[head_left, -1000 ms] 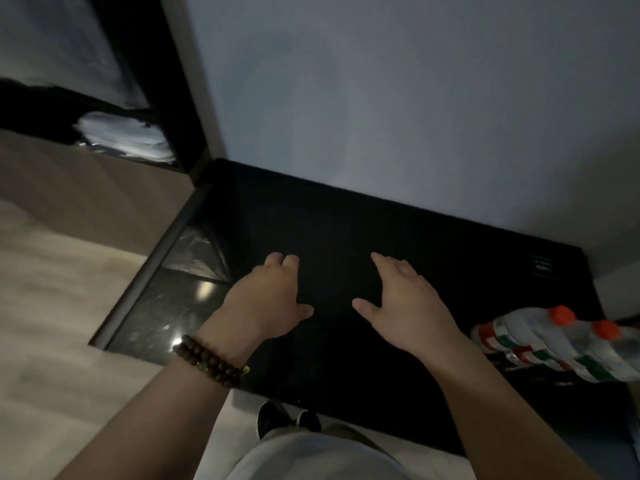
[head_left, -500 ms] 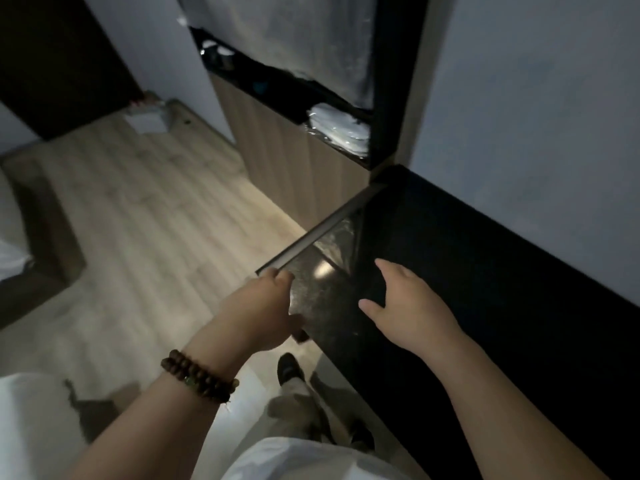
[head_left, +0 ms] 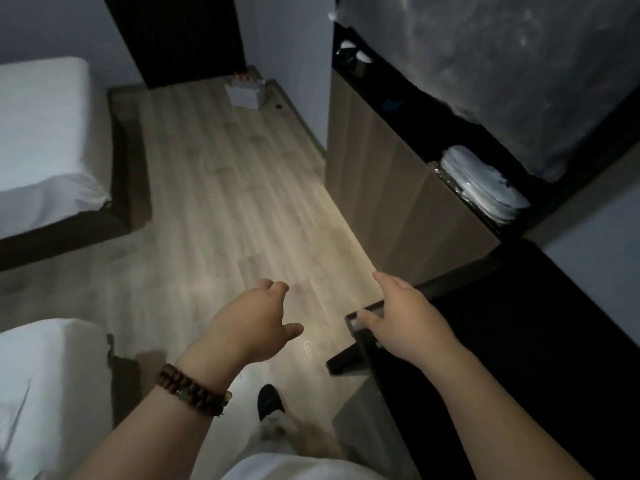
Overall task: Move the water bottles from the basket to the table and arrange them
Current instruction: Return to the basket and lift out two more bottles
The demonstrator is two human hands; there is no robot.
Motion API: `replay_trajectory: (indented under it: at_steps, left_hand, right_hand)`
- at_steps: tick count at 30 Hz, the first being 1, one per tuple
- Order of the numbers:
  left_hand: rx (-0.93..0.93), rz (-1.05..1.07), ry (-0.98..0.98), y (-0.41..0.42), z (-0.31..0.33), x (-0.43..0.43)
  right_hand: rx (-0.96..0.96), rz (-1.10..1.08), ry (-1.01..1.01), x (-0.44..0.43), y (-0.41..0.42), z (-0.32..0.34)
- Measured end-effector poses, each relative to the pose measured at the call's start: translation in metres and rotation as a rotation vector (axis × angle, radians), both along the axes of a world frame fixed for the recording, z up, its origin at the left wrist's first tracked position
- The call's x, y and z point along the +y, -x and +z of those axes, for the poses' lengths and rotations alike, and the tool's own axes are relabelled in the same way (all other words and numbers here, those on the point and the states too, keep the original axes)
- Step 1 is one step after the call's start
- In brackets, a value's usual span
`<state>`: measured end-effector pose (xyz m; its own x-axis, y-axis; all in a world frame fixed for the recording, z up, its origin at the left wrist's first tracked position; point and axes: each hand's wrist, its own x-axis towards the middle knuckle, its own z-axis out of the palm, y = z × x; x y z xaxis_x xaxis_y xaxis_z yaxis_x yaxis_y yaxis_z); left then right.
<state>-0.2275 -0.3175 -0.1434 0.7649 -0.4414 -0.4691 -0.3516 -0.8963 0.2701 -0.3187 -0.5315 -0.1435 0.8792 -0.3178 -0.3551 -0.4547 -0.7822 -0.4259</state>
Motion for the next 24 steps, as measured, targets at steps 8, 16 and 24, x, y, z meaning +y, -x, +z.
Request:
replay_trajectory:
  at_steps: [8,16,24]
  left_hand:
    - [-0.024,0.099,0.005,-0.179,0.003,0.088]
    - [-0.004,0.177,0.031,-0.325,-0.004,0.123]
    - [-0.027,0.223,-0.009,-0.519,-0.015,0.127]
  right_hand:
    - [0.04,0.084,0.0,0.073,-0.179,-0.001]
    - [0.019,0.155,0.023,0.107,-0.344,-0.011]
    - [0.021,0.228,-0.022,0.117,-0.565,-0.044]
